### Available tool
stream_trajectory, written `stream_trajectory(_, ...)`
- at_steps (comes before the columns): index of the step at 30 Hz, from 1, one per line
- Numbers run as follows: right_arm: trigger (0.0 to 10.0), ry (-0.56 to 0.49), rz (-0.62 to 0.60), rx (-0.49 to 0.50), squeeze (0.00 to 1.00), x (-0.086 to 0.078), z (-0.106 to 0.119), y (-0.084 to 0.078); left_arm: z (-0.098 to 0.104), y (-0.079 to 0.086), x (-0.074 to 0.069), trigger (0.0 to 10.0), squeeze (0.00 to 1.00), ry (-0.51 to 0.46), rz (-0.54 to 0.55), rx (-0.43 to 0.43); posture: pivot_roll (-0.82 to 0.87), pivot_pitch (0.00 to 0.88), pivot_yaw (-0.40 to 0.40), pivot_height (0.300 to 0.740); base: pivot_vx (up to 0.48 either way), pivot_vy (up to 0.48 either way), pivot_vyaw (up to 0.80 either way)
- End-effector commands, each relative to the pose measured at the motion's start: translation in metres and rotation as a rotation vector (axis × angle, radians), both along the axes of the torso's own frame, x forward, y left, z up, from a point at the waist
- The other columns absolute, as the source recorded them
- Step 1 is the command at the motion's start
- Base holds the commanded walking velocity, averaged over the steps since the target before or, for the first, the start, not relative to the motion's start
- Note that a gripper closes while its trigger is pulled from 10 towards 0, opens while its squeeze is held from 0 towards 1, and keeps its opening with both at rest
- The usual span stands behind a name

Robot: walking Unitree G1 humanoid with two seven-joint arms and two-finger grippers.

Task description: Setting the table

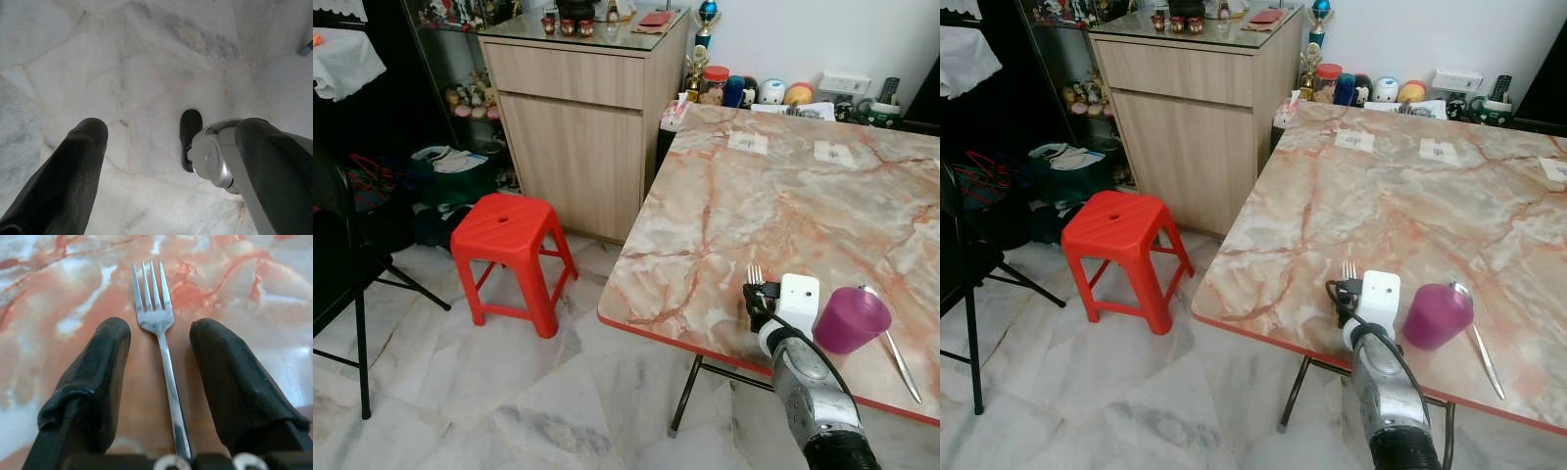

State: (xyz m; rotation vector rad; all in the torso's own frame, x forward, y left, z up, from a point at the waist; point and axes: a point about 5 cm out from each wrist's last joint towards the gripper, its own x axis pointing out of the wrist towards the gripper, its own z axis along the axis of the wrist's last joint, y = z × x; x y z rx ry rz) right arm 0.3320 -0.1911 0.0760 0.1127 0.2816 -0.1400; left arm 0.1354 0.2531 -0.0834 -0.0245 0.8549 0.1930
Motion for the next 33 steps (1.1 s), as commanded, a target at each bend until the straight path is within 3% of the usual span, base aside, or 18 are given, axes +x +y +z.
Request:
stream_trajectory(1, 10.0, 0.012, -0.007, 0.016, 0.00, 0.003, 0.001, -0.001, -0.001, 0.006, -0.006, 10.0, 0.00, 0.022, 0.010, 0.000, 0.04, 0.086, -0.008, 0.740, 0.000, 0.000, 0.00)
stream_trajectory(10, 10.0, 0.041, 0.005, 0.036, 0.00, 0.004, -0.002, 0.000, 0.003, 0.010, -0.001, 10.0, 0.00, -0.003, 0.005, 0.003, 0.05, 0.096, -0.007, 0.740, 0.000, 0.000, 0.00)
stream_trajectory(16, 10.0, 0.113, 0.027, 0.077, 0.00, 0.002, -0.012, 0.006, 0.003, 0.007, 0.002, 10.0, 0.00, -0.014, -0.003, -0.002, 0.05, 0.100, -0.006, 0.740, 0.000, 0.000, 0.00)
stream_trajectory(23, 10.0, 0.140, 0.030, 0.077, 0.00, 0.000, -0.017, 0.006, 0.000, 0.002, -0.003, 10.0, 0.00, -0.006, -0.008, -0.013, 0.05, 0.105, -0.005, 0.740, 0.000, 0.000, 0.00)
stream_trajectory(24, 7.1, 0.141, 0.029, 0.077, 0.00, 0.000, -0.017, 0.005, 0.000, 0.002, -0.004, 10.0, 0.00, -0.003, -0.008, -0.015, 0.05, 0.105, -0.005, 0.740, 0.000, 0.000, 0.00)
stream_trajectory(25, 7.1, 0.142, 0.028, 0.076, 0.00, 0.000, -0.017, 0.005, -0.001, 0.001, -0.004, 10.0, 0.00, -0.001, -0.008, -0.015, 0.05, 0.105, -0.005, 0.740, 0.000, 0.000, 0.00)
stream_trajectory(26, 0.4, 0.146, 0.028, 0.075, 0.00, -0.001, -0.018, 0.004, -0.001, 0.000, -0.006, 10.0, 0.00, 0.005, -0.007, -0.018, 0.05, 0.107, -0.005, 0.740, 0.000, 0.000, 0.00)
stream_trajectory(28, 0.0, 0.156, 0.030, 0.077, 0.00, -0.001, -0.019, 0.004, -0.003, -0.001, -0.008, 10.0, 0.00, 0.013, -0.006, -0.022, 0.05, 0.107, -0.006, 0.740, 0.000, 0.000, 0.00)
stream_trajectory(33, 0.0, 0.168, 0.035, 0.075, 0.00, -0.002, -0.021, 0.004, -0.004, -0.004, -0.010, 10.0, 0.00, 0.020, -0.007, -0.035, 0.05, 0.107, -0.007, 0.740, 0.000, 0.000, 0.00)
